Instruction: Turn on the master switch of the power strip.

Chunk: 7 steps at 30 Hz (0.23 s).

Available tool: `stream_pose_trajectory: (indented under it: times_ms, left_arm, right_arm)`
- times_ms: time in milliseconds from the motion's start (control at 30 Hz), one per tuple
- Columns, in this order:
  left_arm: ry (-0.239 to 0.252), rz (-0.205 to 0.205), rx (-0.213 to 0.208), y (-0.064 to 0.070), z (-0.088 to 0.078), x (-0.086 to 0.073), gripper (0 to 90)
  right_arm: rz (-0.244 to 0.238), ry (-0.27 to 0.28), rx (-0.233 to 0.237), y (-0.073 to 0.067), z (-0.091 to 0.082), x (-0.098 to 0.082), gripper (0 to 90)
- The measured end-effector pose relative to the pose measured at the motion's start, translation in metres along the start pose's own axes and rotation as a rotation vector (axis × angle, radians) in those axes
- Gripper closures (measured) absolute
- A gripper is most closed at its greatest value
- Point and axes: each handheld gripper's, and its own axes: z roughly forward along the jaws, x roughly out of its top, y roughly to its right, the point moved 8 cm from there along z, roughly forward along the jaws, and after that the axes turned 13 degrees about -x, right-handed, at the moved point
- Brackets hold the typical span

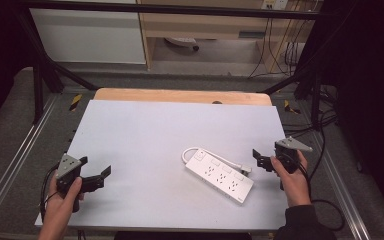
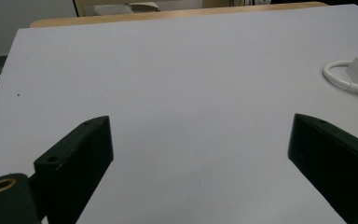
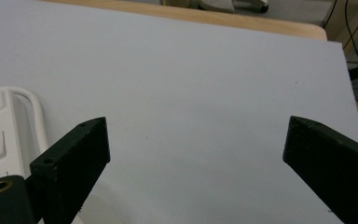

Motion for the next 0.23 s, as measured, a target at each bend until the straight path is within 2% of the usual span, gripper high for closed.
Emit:
stream_pose_trajectory:
  times_ms: [100, 233]
  left_arm:
    - [-0.002, 0.000, -0.001, 0.001, 0.001, 0.000, 6.5]
    - [-0.007, 0.005, -0.004, 0.002, 0.002, 0.000, 6.6]
  right_arm:
    - [-0.010, -0.043, 0.005, 0.000, 0.006, -0.011, 7.6]
    - [-0.070, -0.110, -0.018, -0.003, 0.015, -0.024, 8.2]
